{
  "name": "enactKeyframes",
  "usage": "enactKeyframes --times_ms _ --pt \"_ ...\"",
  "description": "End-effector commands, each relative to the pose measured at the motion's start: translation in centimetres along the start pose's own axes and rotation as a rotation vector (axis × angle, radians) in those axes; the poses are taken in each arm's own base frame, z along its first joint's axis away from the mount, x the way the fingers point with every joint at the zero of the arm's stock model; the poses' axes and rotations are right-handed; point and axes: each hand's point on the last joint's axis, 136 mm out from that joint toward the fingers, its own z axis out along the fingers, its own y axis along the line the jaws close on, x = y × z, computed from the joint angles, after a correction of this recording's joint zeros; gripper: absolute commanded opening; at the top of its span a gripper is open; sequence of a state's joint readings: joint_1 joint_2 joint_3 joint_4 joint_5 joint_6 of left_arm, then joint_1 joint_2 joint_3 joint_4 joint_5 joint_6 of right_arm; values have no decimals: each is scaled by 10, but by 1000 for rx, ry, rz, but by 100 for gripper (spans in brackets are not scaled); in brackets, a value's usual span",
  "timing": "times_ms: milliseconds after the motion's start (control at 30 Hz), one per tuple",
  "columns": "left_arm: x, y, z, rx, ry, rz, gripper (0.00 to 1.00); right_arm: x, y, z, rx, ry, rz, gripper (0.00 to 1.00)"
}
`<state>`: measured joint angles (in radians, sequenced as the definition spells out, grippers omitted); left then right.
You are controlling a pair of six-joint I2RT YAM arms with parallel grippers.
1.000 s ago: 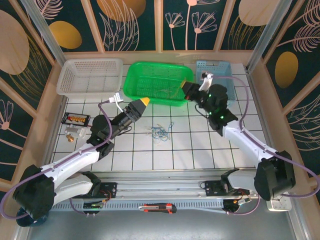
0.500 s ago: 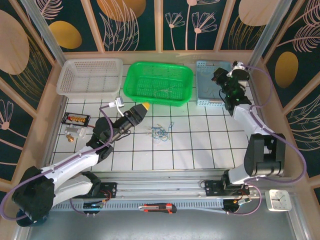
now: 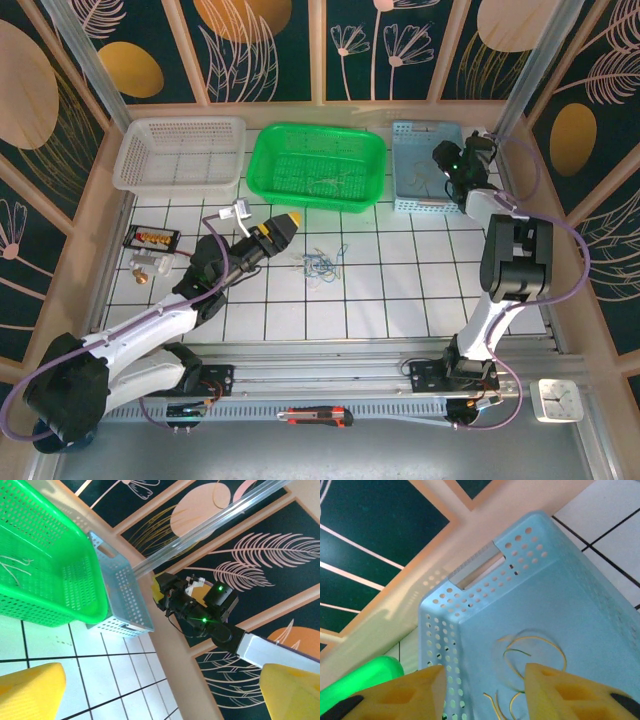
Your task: Untangle the cables
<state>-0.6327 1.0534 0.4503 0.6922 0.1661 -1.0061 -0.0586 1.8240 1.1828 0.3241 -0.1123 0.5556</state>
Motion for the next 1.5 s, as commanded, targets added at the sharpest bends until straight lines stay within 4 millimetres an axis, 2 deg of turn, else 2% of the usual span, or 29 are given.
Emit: enactKeyframes --times_ms 0,167,333,433,633,767,833,1000,1100,1267,1467 --pt "-3 10 -2 -46 -15 44 99 -21 26 -12 -80 -40 -15 46" --pt "0 19 -2 -79 -7 51 99 -18 54 -42 -167 -36 -20 46" --pt "-2 30 -4 -136 -18 51 99 5 86 -80 -253 8 -30 46" --pt "-9 38 -7 -189 -39 52 99 37 106 -101 -304 72 -55 47" --pt "-26 35 -5 -236 -38 112 99 130 133 -138 -375 268 -126 50" --pt "-43 24 4 -262 -28 182 99 188 137 -160 -394 388 -149 52" --pt "-49 19 9 -277 -16 218 99 211 134 -169 -393 433 -155 52" --pt "-61 16 24 -328 24 291 99 254 114 -182 -355 523 -136 53" --pt "-57 26 34 -362 75 306 99 267 103 -184 -345 547 -112 53" --pt "-33 56 46 -402 179 301 99 284 104 -191 -367 583 -121 53" --pt "1 102 43 -479 288 278 99 293 112 -192 -408 606 -138 52"
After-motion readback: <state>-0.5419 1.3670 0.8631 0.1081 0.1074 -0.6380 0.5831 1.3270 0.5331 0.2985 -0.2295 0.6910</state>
